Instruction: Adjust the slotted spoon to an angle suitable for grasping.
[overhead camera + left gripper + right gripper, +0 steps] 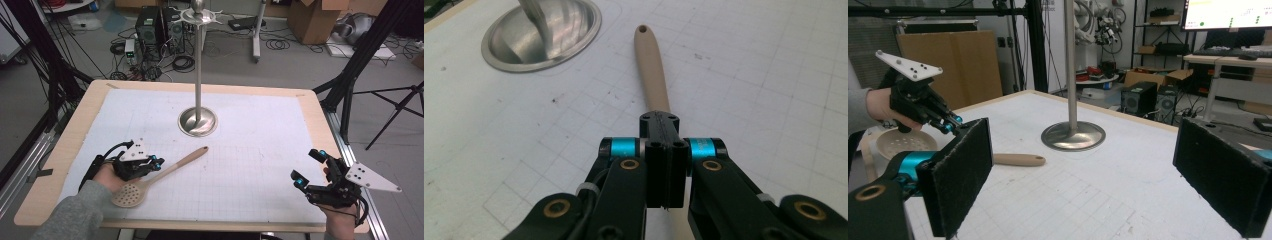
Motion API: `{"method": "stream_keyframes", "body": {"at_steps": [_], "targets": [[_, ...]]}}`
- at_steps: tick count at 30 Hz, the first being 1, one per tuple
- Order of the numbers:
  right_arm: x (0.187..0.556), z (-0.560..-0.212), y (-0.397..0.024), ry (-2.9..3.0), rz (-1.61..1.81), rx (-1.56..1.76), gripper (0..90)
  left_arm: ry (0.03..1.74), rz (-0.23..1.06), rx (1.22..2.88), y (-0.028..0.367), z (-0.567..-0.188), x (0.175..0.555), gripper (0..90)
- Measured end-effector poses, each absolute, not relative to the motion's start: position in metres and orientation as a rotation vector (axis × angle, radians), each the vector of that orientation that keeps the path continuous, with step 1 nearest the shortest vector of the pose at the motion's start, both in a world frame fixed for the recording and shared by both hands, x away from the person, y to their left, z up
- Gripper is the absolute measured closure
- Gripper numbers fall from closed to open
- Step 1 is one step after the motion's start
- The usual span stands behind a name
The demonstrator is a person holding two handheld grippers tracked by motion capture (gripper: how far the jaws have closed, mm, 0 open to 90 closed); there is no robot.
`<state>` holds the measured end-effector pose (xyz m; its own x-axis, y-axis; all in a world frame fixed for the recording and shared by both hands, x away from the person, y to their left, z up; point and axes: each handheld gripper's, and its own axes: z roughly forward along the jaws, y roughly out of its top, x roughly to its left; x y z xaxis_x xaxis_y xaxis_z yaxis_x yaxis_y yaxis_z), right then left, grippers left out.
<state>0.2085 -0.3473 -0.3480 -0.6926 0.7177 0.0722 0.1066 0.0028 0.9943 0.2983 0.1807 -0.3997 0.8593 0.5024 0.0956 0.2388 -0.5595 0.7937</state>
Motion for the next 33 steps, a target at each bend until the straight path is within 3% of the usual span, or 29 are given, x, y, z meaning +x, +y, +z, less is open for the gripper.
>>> {"method": "stream_keyframes", "body": {"at_steps": [22, 33], "targets": [[0.203, -0.348, -0.355, 1.802, 1.74, 0.861, 8.5, 0.579, 0.422, 2.206, 0.152, -0.399, 0.326, 89.7], [0.206, -0.348, -0.351, 1.815, 1.743, 0.854, 8.5, 0.604, 0.401, 2.36, 0.128, -0.416, 0.343, 89.7]]}}
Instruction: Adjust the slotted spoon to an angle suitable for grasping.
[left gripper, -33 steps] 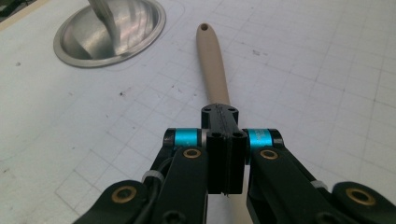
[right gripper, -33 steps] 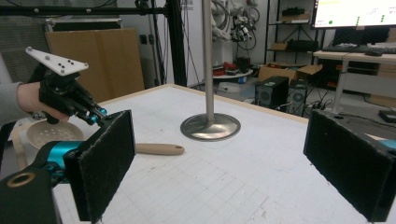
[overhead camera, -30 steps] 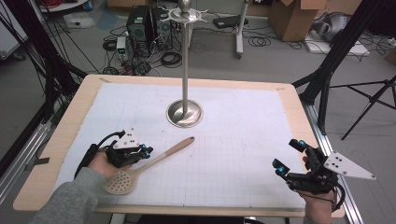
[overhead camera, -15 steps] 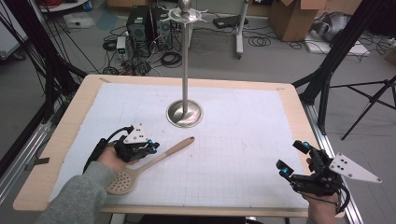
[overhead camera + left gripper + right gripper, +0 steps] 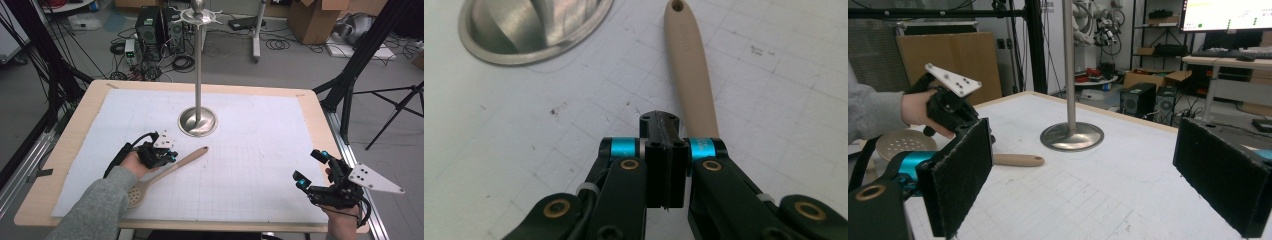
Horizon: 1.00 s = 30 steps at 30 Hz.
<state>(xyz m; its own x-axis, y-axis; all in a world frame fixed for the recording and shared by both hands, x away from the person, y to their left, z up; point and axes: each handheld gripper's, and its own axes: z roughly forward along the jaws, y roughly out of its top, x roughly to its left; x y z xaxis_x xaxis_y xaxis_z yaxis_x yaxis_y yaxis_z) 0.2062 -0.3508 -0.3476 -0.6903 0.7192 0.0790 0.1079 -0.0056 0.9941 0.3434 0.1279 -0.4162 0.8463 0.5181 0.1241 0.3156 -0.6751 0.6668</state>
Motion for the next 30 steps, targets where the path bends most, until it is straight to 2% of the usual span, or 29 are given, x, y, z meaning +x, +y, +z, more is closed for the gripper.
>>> {"method": "stream_keyframes", "body": {"at_steps": [9, 18, 22, 30], "targets": [[0.205, -0.347, -0.355, 1.8, 1.748, 0.851, 8.5, 0.57, 0.31, 2.401, 0.12, -0.424, 0.348, 89.7], [0.206, -0.346, -0.35, 1.811, 1.744, 0.836, 8.5, 0.39, 0.203, 2.406, 0.105, -0.424, 0.339, 89.7], [0.207, -0.347, -0.35, 1.815, 1.744, 0.84, 8.5, 0.379, 0.201, 2.407, 0.104, -0.424, 0.338, 89.6], [0.206, -0.346, -0.352, 1.807, 1.742, 0.836, 8.5, 0.428, 0.311, 2.356, 0.118, -0.414, 0.336, 89.6]]}}
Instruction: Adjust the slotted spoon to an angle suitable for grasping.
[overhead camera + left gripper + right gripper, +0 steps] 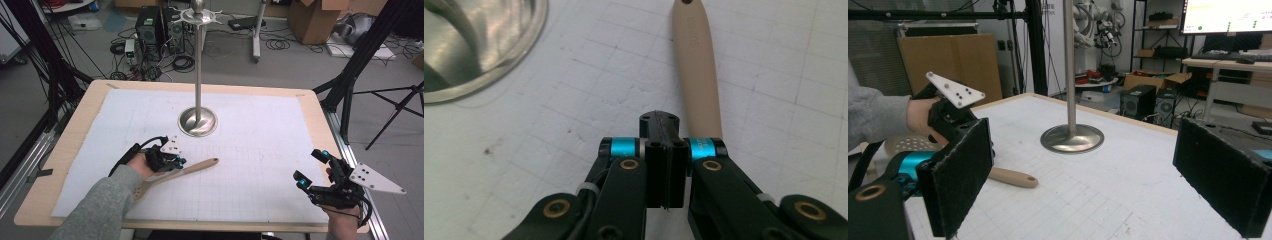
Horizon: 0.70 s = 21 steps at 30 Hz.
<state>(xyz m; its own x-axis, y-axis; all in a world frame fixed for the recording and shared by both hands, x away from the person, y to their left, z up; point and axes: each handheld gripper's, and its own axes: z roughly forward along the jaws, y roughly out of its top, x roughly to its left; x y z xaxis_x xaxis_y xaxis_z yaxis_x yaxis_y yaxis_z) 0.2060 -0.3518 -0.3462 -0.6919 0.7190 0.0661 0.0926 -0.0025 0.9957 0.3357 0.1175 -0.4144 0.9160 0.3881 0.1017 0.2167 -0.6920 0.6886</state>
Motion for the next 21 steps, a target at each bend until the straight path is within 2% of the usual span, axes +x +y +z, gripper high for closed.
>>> {"method": "stream_keyframes", "body": {"at_steps": [9, 13, 14, 15, 16, 18, 19, 20, 21], "targets": [[0.207, -0.347, -0.349, 1.82, 1.74, 0.85, 8.5, 0.447, 0.374, 2.296, 0.143, -0.394, 0.315, 89.5], [0.208, -0.347, -0.346, 1.828, 1.733, 0.838, 8.5, 0.447, 0.391, 2.272, 0.154, -0.39, 0.302, 85.3], [0.209, -0.347, -0.344, 1.838, 1.728, 0.834, 8.5, 0.453, 0.383, 2.262, 0.156, -0.39, 0.3, 73.4], [0.209, -0.347, -0.344, 1.838, 1.728, 0.834, 8.5, 0.461, 0.372, 2.257, 0.158, -0.389, 0.297, 73.4], [0.211, -0.347, -0.342, 1.848, 1.73, 0.832, 8.5, 0.452, 0.378, 2.246, 0.16, -0.388, 0.291, 61.1], [0.212, -0.348, -0.341, 1.847, 1.728, 0.822, 8.5, 0.431, 0.384, 2.235, 0.161, -0.386, 0.287, 58.6], [0.213, -0.348, -0.339, 1.853, 1.728, 0.826, 8.5, 0.429, 0.38, 2.216, 0.162, -0.385, 0.284, 51.7], [0.216, -0.348, -0.337, 1.86, 1.726, 0.819, 8.5, 0.434, 0.382, 2.21, 0.163, -0.383, 0.281, 39.4], [0.216, -0.348, -0.337, 1.86, 1.726, 0.819, 8.5, 0.436, 0.394, 2.212, 0.163, -0.382, 0.278, 39.4]]}}
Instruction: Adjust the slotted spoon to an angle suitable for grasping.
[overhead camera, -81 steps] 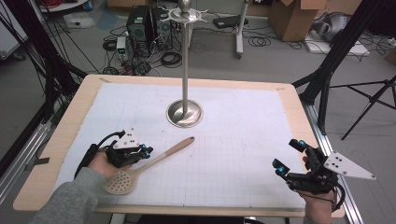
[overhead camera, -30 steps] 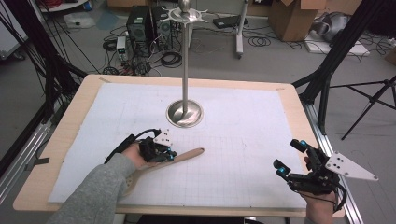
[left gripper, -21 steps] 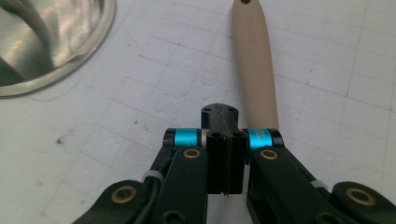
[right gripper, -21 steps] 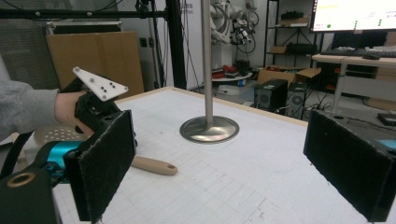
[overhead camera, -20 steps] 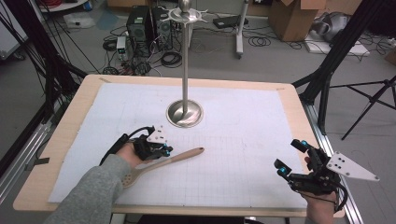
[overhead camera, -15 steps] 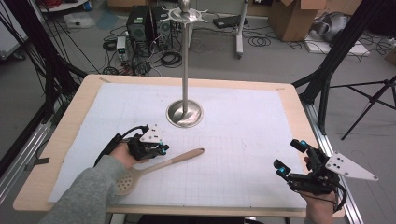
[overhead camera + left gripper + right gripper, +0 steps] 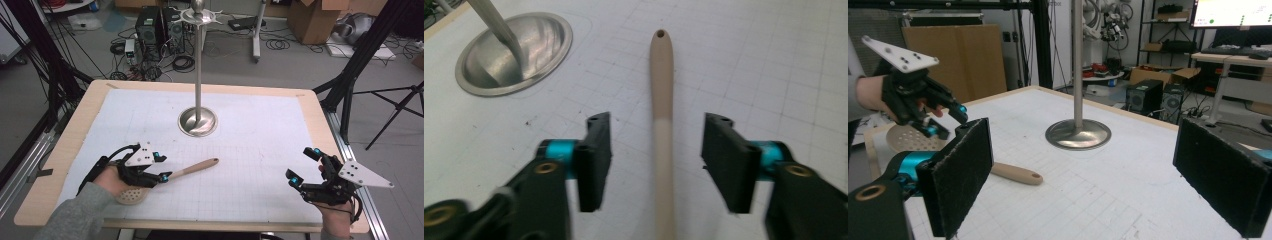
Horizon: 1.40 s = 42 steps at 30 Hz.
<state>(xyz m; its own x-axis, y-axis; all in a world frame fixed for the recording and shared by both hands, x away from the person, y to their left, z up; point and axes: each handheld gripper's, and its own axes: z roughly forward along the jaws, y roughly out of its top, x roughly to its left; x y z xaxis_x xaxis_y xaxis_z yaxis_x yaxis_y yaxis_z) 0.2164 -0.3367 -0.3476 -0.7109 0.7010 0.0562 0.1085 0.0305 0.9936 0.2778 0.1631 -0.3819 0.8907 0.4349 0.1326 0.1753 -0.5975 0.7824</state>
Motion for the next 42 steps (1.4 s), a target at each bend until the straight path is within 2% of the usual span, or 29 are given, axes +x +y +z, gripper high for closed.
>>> {"method": "stream_keyframes", "body": {"at_steps": [1, 3, 10, 19, 42], "targets": [[0.221, -0.348, -0.333, 1.866, 1.733, 0.818, 8.5, 0.417, 0.424, 2.212, 0.164, -0.38, 0.272, 26.3], [0.226, -0.348, -0.33, 1.879, 1.728, 0.81, 8.5, 0.412, 0.401, 2.196, 0.166, -0.379, 0.269, 20.3], [0.239, -0.348, -0.32, 1.892, 1.732, 0.8, 8.5, 0.393, 0.381, 2.194, 0.166, -0.381, 0.264, 18.9], [0.258, -0.35, -0.293, 1.971, 1.687, 0.756, 8.5, 0.473, 0.38, 2.168, 0.187, -0.382, 0.256, 18.9], [0.256, -0.346, -0.289, 1.976, 1.698, 0.733, 8.5, 0.51, 0.365, 2.158, 0.196, -0.386, 0.257, 19.2]]}}
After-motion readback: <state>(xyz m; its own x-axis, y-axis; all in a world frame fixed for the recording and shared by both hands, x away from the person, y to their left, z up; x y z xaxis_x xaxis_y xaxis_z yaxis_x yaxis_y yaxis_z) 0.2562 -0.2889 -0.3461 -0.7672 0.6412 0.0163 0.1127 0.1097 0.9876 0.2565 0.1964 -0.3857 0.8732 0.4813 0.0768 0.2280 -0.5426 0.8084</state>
